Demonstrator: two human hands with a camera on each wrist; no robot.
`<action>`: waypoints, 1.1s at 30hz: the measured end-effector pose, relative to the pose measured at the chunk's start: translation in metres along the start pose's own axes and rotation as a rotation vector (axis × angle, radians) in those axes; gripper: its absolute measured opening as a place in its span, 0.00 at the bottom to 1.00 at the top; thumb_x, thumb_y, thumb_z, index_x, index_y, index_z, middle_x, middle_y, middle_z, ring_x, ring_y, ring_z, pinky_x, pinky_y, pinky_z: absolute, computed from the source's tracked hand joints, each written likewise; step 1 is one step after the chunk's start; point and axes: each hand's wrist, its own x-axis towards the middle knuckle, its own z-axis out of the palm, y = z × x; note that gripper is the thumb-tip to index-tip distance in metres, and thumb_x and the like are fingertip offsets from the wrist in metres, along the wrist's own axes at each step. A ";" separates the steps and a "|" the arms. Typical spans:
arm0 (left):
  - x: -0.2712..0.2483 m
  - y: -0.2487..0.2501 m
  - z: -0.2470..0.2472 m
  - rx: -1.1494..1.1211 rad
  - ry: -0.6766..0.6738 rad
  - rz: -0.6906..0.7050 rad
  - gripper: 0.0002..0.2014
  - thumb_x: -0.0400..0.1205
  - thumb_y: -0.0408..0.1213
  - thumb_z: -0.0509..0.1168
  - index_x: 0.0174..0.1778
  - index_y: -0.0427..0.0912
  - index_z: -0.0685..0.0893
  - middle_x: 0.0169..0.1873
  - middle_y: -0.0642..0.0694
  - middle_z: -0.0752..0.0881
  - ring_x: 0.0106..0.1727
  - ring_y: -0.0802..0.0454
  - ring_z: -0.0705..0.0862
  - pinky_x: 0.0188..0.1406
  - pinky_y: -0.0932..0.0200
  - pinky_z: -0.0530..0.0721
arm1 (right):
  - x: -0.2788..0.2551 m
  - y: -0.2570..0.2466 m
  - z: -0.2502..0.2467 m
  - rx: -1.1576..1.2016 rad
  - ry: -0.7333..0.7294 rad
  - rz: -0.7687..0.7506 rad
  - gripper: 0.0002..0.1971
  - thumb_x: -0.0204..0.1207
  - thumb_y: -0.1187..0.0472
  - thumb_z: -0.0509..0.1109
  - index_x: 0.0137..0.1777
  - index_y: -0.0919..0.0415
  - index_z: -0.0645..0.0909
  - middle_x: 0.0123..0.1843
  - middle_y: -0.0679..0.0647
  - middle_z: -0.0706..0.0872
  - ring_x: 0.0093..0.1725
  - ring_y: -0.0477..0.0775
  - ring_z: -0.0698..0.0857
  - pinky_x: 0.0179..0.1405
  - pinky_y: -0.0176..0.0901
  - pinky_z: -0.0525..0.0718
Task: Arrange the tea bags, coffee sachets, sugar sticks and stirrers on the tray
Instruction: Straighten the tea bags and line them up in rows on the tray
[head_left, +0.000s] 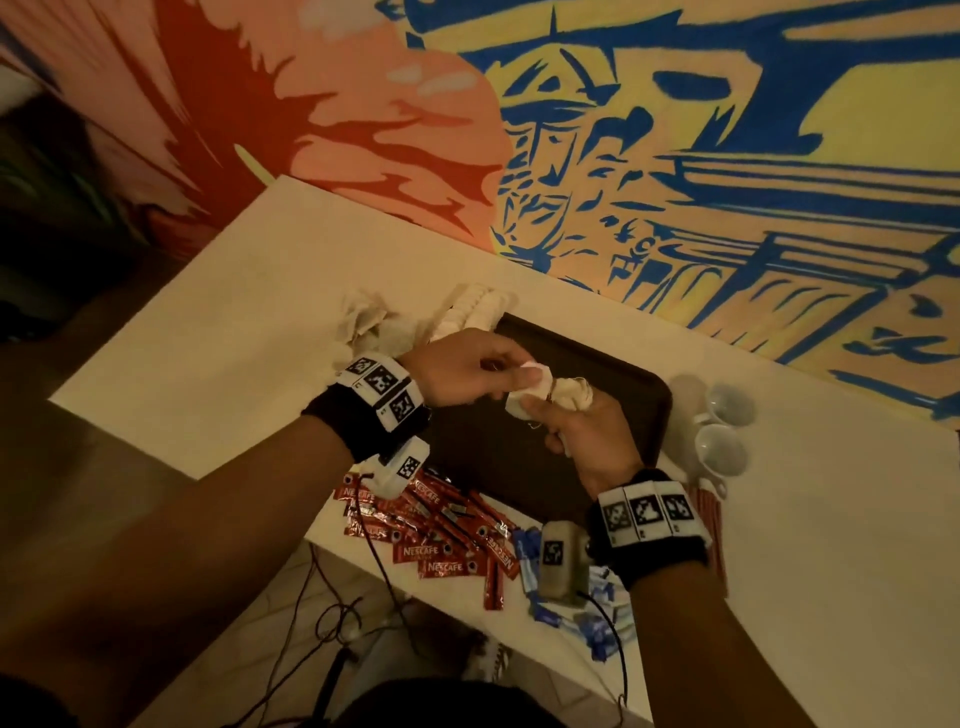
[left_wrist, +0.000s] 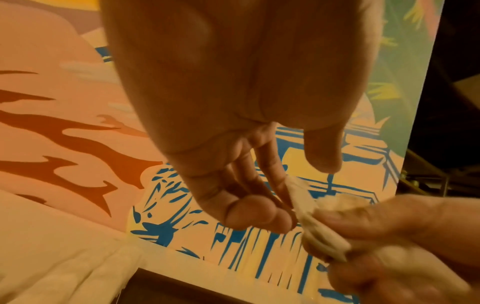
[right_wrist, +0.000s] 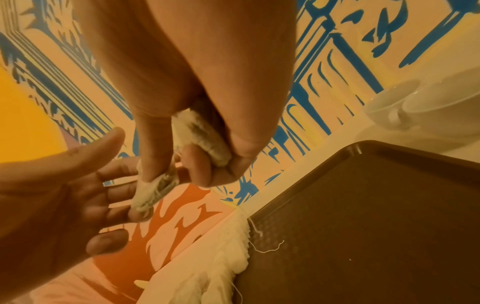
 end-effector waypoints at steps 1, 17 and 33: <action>-0.004 0.000 0.006 -0.018 0.006 0.011 0.14 0.84 0.51 0.68 0.62 0.52 0.86 0.52 0.53 0.90 0.49 0.57 0.89 0.38 0.64 0.85 | -0.001 0.001 0.001 0.007 -0.012 -0.003 0.11 0.73 0.66 0.81 0.53 0.67 0.86 0.36 0.55 0.86 0.30 0.48 0.78 0.26 0.41 0.72; -0.006 -0.018 0.020 -0.091 0.126 0.057 0.03 0.83 0.38 0.72 0.50 0.49 0.88 0.41 0.53 0.92 0.38 0.60 0.88 0.32 0.62 0.83 | 0.005 0.024 0.000 -0.006 -0.094 -0.085 0.06 0.78 0.64 0.78 0.47 0.68 0.86 0.24 0.48 0.77 0.25 0.47 0.72 0.20 0.37 0.68; 0.025 -0.040 -0.038 0.110 0.275 -0.030 0.07 0.83 0.37 0.72 0.50 0.37 0.87 0.33 0.52 0.86 0.27 0.66 0.82 0.33 0.63 0.80 | 0.037 0.004 0.010 -0.144 -0.016 0.012 0.06 0.81 0.65 0.71 0.53 0.54 0.88 0.36 0.49 0.84 0.33 0.46 0.77 0.31 0.42 0.73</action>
